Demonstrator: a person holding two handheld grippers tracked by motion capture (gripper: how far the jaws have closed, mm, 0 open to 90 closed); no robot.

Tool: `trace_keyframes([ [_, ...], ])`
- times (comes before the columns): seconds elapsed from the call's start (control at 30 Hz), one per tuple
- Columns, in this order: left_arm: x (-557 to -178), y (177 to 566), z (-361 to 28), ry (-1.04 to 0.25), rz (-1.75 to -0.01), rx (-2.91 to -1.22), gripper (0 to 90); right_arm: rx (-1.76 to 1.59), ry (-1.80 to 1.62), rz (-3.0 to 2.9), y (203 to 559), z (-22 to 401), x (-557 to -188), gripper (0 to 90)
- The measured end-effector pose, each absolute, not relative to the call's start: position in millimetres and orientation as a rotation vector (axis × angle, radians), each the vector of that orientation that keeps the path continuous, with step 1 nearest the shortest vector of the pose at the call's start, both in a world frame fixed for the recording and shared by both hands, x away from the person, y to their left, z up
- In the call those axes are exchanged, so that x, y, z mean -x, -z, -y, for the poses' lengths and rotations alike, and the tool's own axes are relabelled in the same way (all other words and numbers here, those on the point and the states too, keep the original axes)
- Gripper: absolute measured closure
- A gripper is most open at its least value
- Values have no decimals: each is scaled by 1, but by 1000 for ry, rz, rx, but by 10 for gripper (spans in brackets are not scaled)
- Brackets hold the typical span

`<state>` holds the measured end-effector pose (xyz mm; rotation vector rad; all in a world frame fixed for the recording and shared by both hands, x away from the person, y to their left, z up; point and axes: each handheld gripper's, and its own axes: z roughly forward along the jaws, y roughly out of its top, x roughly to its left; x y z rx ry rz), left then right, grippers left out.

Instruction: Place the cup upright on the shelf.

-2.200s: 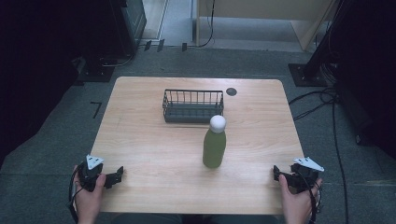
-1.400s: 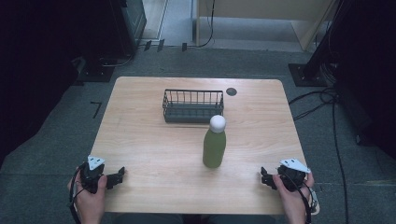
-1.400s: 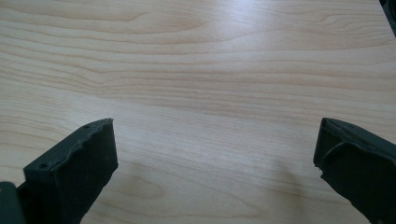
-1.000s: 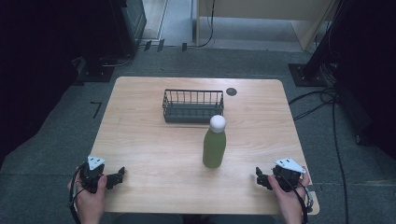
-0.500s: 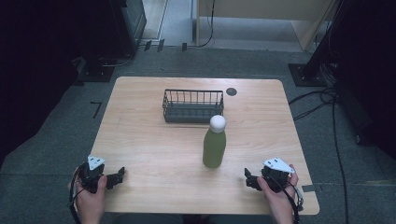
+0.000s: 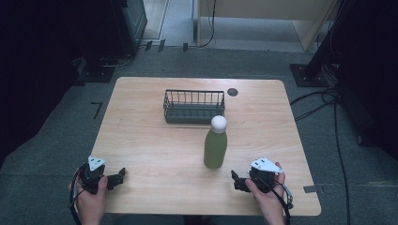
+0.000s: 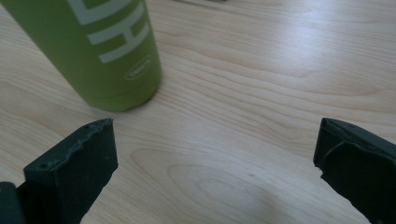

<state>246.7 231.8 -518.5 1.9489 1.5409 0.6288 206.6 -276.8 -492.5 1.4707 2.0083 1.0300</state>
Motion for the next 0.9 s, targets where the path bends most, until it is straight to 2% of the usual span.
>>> trace_keyframes([
  [0.9, -247, 518, -232, -629, -1541, -1949, 1, -1372, -1166, -2057, 483, 216, -231, 0],
])
